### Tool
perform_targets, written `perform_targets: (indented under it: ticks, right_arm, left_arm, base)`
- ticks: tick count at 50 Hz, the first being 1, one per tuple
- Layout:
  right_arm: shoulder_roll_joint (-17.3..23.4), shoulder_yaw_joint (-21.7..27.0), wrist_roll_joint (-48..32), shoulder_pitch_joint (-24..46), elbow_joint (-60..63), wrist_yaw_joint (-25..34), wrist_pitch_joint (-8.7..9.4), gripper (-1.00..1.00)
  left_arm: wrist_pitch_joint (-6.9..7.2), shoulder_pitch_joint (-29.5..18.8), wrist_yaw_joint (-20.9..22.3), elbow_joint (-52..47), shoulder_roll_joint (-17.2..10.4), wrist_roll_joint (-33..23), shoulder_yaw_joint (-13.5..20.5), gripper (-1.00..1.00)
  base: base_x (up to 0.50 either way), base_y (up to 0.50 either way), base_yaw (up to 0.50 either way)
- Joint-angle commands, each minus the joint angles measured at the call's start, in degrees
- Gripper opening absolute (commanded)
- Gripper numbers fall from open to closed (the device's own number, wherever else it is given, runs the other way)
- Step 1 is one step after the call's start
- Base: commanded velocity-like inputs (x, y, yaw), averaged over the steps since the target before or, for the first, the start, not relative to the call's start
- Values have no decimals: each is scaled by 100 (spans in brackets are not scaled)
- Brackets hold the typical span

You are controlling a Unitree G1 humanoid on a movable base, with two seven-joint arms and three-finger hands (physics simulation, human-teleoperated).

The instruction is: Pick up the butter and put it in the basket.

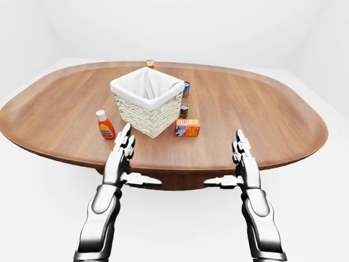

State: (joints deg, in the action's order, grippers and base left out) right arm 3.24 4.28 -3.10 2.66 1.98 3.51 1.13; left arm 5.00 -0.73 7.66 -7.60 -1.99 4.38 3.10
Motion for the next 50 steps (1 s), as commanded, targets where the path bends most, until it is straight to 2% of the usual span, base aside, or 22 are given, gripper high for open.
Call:
perform_targets:
  ticks: [1, 9, 14, 18, 24, 28, 30, 34, 39, 45, 50]
  right_arm:
    - [131, 146, -23, 338, 489, 235, 387, 100]
    - [291, 186, -134, 598, 732, 459, 387, 100]
    - [394, 148, -492, 661, 1141, 774, 387, 100]
    - [418, 298, -421, 855, 1557, 910, 387, 100]
    - [577, 422, -499, 1248, 1497, 826, 387, 100]
    - [696, 421, -512, 1566, 1269, 864, 387, 100]
    - [788, 444, -520, 1723, 1260, 948, 387, 100]
    - [923, 469, -587, 1954, 1085, 1016, 387, 100]
    - [1013, 552, -463, 2231, 1113, 1138, 387, 100]
    - [1289, 659, -320, 2760, 1277, 1223, 387, 100]
    - [1459, 687, -305, 2951, 1448, 1305, 387, 100]
  left_arm:
    - [0, -351, 121, -596, -139, 162, 170, 100]
    - [0, -627, 196, -1008, -341, -34, 336, 100]
    - [0, -747, 284, -1142, -373, -152, 369, 100]
    - [0, -918, 370, -1281, -420, -115, 395, 100]
    - [0, -1173, 487, -1546, -527, 23, 497, 100]
    - [0, -1413, 515, -1627, -676, -78, 538, 100]
    - [0, -1639, 560, -1809, -707, 222, 675, 100]
    - [0, -1877, 500, -1689, -861, 109, 661, 100]
    - [0, -2075, 497, -1788, -909, 436, 784, 100]
    - [0, -2433, 444, -2164, -1141, 467, 828, 100]
    - [0, -2731, 388, -2238, -1228, 545, 822, 100]
  base:
    - [0, 0, 0]
    - [0, 0, 0]
    - [0, 0, 0]
    - [0, 0, 0]
    - [0, 0, 0]
    - [0, 0, 0]
    - [0, 0, 0]
    - [0, 0, 0]
    - [0, 0, 0]
    - [0, 0, 0]
    - [0, 0, 0]
